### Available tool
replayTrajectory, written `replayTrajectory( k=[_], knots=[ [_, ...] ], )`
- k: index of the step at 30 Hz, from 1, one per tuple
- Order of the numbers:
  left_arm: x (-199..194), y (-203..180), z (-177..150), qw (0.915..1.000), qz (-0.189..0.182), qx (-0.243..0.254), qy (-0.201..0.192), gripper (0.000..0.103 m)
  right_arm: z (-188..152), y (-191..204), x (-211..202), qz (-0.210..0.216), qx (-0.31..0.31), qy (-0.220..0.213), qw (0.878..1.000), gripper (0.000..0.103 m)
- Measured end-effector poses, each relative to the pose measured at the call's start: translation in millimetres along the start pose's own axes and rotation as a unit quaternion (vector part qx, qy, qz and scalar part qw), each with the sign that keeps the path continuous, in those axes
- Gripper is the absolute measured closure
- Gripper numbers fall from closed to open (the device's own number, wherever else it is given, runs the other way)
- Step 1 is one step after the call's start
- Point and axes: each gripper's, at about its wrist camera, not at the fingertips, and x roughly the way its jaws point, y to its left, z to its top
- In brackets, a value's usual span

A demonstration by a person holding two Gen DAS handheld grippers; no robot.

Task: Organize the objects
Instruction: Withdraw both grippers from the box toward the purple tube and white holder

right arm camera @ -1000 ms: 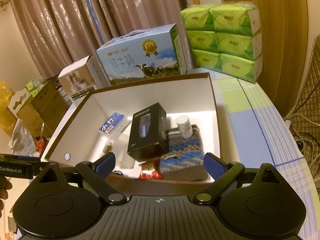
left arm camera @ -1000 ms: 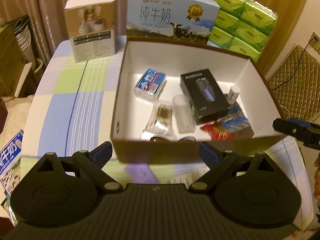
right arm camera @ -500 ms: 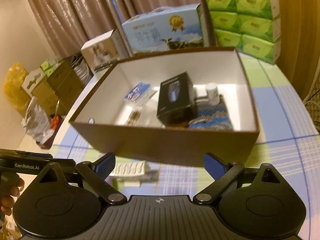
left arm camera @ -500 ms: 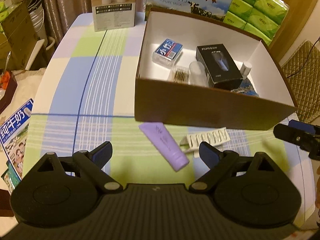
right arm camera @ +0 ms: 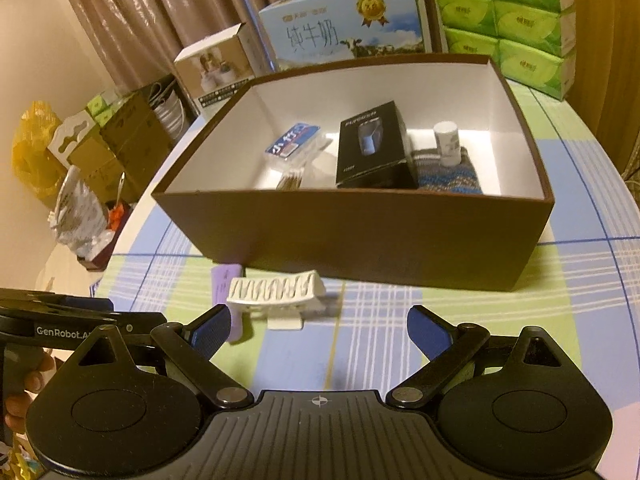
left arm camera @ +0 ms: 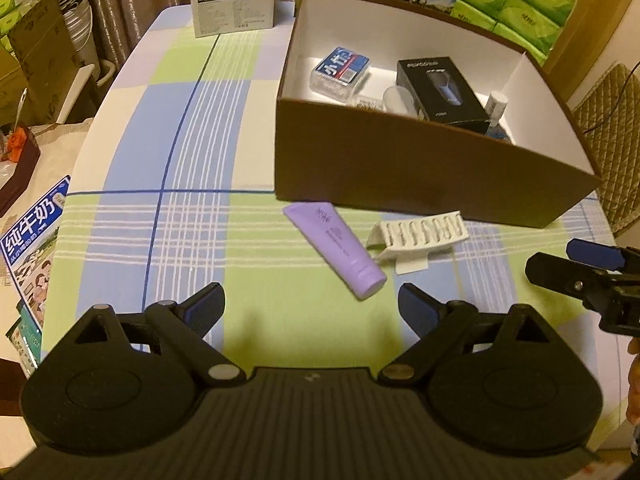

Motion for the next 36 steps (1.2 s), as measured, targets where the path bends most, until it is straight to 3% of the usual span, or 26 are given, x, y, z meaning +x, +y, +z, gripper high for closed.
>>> replayTrajectory(
  k=[24, 36],
  knots=[
    [30.6, 22.9, -1.0, 0.9993, 0.028, -0.017, 0.019, 0.012, -3.9, 33.0, 53.8, -0.013, -0.035, 0.02, 0.999, 0.011],
    [50.2, 39.0, 5.6, 0.998, 0.047, -0.033, 0.028, 0.012, 1.5, 49.1, 87.8, -0.025, -0.042, 0.026, 0.998, 0.018]
  ],
)
